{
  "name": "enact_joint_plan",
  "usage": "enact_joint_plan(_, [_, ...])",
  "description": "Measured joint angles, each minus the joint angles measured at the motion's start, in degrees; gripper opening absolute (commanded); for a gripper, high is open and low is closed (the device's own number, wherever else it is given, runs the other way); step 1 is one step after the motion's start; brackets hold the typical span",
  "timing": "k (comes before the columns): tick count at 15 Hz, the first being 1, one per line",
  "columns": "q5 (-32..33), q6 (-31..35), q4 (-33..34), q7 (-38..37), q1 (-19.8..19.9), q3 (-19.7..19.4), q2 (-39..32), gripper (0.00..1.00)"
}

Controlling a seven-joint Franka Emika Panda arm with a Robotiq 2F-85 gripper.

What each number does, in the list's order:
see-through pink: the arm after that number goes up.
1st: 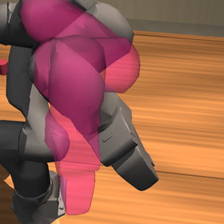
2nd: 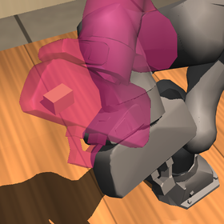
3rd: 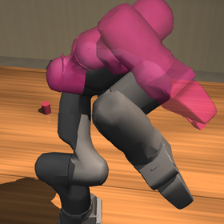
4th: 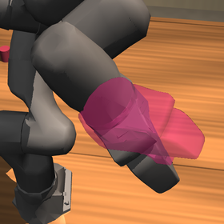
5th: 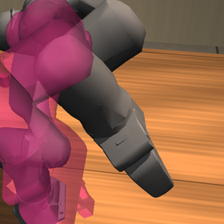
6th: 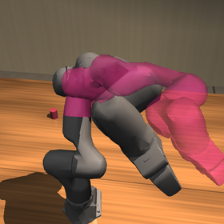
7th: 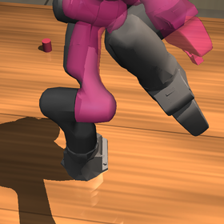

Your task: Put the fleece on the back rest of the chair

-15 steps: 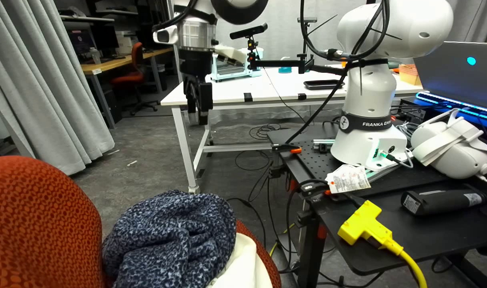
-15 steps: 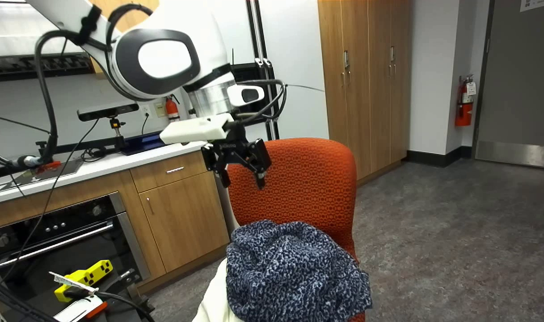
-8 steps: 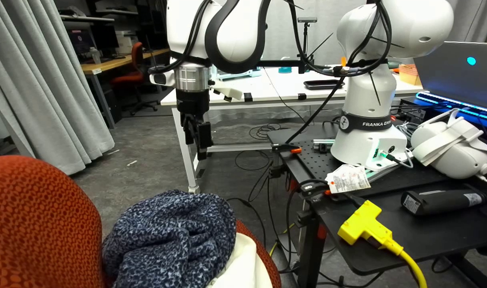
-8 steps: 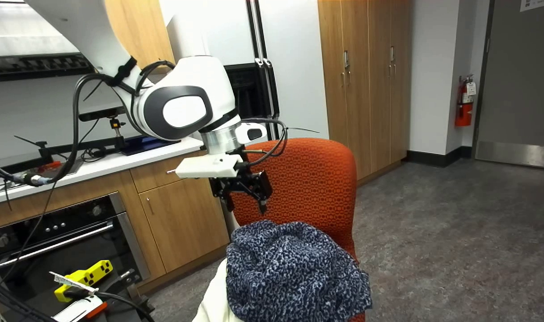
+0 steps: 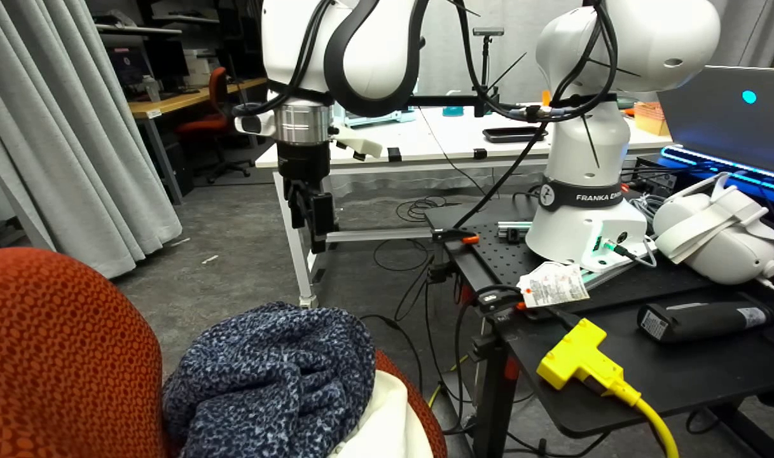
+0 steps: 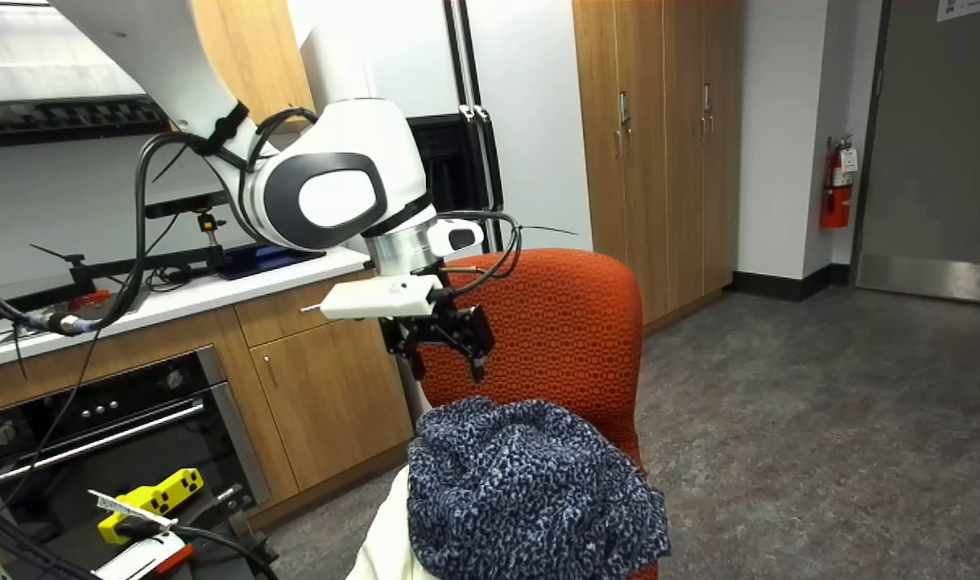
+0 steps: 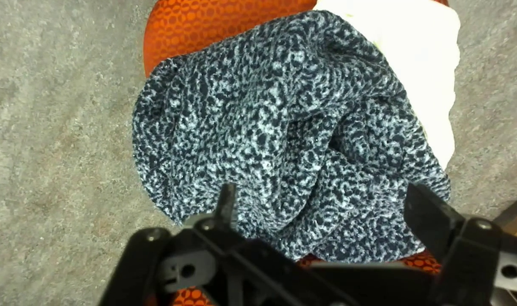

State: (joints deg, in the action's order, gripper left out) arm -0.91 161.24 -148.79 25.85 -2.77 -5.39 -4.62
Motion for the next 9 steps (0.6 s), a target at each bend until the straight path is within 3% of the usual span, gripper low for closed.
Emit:
enact_joint_plan(4, [1.1, -0.1, 1.6, 1.4, 1.1, 2.9, -1.4, 1.0])
enact_joint_plan(9, [-0.8, -0.1, 12.4, 2.2, 1.8, 10.3, -11.5, 1.0])
